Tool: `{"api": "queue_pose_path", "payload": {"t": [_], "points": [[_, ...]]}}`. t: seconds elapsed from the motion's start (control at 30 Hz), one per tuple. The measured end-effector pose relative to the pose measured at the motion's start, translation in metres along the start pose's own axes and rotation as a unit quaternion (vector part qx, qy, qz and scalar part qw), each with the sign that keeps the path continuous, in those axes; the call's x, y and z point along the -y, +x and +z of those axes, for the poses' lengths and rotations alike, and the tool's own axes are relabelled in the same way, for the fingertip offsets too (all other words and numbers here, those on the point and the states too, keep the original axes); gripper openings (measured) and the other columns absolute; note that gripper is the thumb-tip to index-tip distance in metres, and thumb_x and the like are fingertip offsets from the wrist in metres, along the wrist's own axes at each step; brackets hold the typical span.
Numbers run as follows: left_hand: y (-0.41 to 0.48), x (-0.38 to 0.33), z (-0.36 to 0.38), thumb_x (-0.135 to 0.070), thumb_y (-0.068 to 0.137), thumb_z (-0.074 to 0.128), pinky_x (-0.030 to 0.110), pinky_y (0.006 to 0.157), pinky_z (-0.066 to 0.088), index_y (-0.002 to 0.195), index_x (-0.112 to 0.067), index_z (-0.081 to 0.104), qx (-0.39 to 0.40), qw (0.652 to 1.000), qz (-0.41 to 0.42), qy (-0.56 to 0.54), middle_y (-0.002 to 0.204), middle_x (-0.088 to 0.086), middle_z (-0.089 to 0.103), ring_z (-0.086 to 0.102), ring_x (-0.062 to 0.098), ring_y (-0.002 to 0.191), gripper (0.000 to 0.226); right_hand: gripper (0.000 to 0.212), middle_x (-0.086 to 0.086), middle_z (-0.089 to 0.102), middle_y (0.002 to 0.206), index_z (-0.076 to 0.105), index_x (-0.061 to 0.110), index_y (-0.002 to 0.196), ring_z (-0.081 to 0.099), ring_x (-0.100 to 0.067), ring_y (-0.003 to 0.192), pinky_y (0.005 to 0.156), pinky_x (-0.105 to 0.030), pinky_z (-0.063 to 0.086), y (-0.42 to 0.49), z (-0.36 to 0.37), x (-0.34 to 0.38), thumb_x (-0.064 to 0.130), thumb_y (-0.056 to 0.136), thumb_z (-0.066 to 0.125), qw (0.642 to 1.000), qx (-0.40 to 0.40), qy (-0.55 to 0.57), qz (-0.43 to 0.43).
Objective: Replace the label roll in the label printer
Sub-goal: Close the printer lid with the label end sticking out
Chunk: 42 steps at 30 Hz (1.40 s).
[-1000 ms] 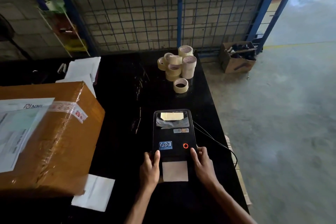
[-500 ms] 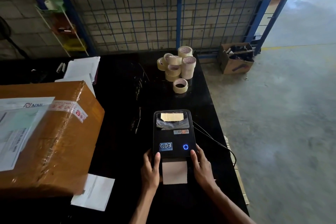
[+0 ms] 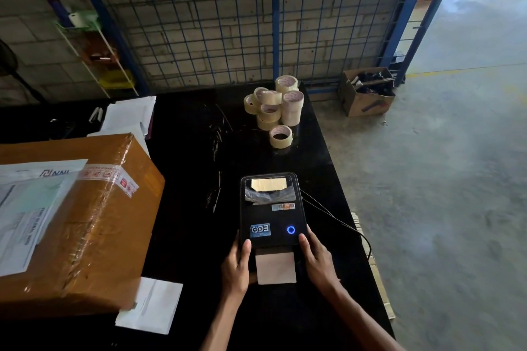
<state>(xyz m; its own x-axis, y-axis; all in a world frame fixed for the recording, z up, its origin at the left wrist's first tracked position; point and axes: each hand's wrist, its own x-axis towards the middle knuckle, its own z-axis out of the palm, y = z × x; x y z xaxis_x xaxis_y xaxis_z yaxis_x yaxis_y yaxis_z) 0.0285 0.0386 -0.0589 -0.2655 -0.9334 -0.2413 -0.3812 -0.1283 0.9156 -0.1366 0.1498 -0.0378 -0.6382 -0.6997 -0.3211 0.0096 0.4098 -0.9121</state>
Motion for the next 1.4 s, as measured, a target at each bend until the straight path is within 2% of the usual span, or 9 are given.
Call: {"api": "queue_pose_path", "payload": {"t": [0.1,0.23,0.43,0.7,1.03,1.17,1.3,1.4], "points": [[0.001,0.001,0.001,-0.057,0.087,0.048,0.024,0.106,0.031,0.143,-0.011,0.044,0.002,1.000,0.002,0.004,0.147,0.009,0.050,0.043,0.019,0.136,0.073,0.058,-0.006,0.055,0.148,0.037,0.025,0.153,0.054,-0.019,0.134,0.108,-0.042,0.049,0.001,-0.002,-0.001,0.043,0.100,0.049,1.000,0.003,0.005,0.000],[0.001,0.001,0.000,-0.050,0.090,0.050,0.024,0.106,0.031,0.142,-0.010,0.046,0.007,1.000,0.005,-0.002,0.145,0.010,0.051,0.044,0.014,0.133,0.066,0.053,-0.004,0.056,0.147,0.042,0.024,0.151,0.053,-0.017,0.135,0.112,-0.042,0.045,0.000,-0.002,-0.001,0.039,0.101,0.050,1.000,0.005,0.012,-0.008],[0.001,0.002,0.001,-0.041,0.096,0.050,0.026,0.110,0.028,0.144,-0.010,0.043,0.006,1.000,0.000,0.002,0.149,0.010,0.047,0.040,0.022,0.139,0.058,0.053,-0.005,0.057,0.146,0.042,0.024,0.151,0.054,-0.018,0.134,0.111,-0.044,0.046,-0.002,-0.003,0.001,0.039,0.101,0.050,1.000,0.008,0.024,-0.007],[0.000,0.000,0.002,-0.038,0.097,0.050,0.024,0.107,0.027,0.144,-0.009,0.042,0.002,1.000,-0.005,0.002,0.149,0.012,0.047,0.040,0.024,0.139,0.056,0.051,-0.002,0.060,0.143,0.044,0.023,0.150,0.055,-0.012,0.132,0.109,-0.025,0.045,-0.001,-0.005,0.001,0.037,0.101,0.051,1.000,0.012,0.013,-0.014],[-0.003,-0.006,0.001,-0.036,0.098,0.050,0.025,0.108,0.027,0.144,-0.008,0.044,0.002,1.000,-0.011,-0.018,0.149,0.011,0.047,0.040,0.024,0.140,0.054,0.053,-0.005,0.061,0.141,0.044,0.021,0.150,0.056,-0.013,0.131,0.112,-0.033,0.045,-0.002,-0.006,0.004,0.038,0.100,0.052,1.000,0.015,0.016,-0.006],[-0.006,-0.011,0.001,-0.033,0.099,0.050,0.022,0.105,0.030,0.141,-0.009,0.047,0.000,1.000,0.001,-0.024,0.139,-0.004,0.050,0.043,0.023,0.137,0.049,0.052,-0.004,0.061,0.142,0.045,0.020,0.149,0.056,-0.013,0.131,0.112,-0.034,0.045,-0.005,-0.006,0.007,0.036,0.101,0.053,1.000,0.012,0.017,-0.009],[-0.007,-0.012,0.000,-0.035,0.098,0.050,0.025,0.109,0.028,0.143,-0.008,0.044,0.006,1.000,-0.013,-0.018,0.149,0.011,0.046,0.040,0.018,0.138,0.052,0.052,-0.006,0.061,0.142,0.045,0.019,0.149,0.056,-0.015,0.131,0.113,-0.038,0.044,-0.007,-0.007,0.009,0.036,0.101,0.053,1.000,0.010,0.009,-0.002],[-0.008,-0.012,0.000,-0.037,0.098,0.049,0.030,0.114,0.027,0.145,-0.005,0.041,0.012,0.999,-0.025,-0.017,0.151,0.014,0.043,0.037,0.025,0.142,0.057,0.052,-0.007,0.061,0.142,0.045,0.019,0.149,0.056,-0.017,0.132,0.113,-0.040,0.045,-0.007,-0.007,0.009,0.035,0.101,0.053,1.000,0.009,0.011,-0.004]]}}
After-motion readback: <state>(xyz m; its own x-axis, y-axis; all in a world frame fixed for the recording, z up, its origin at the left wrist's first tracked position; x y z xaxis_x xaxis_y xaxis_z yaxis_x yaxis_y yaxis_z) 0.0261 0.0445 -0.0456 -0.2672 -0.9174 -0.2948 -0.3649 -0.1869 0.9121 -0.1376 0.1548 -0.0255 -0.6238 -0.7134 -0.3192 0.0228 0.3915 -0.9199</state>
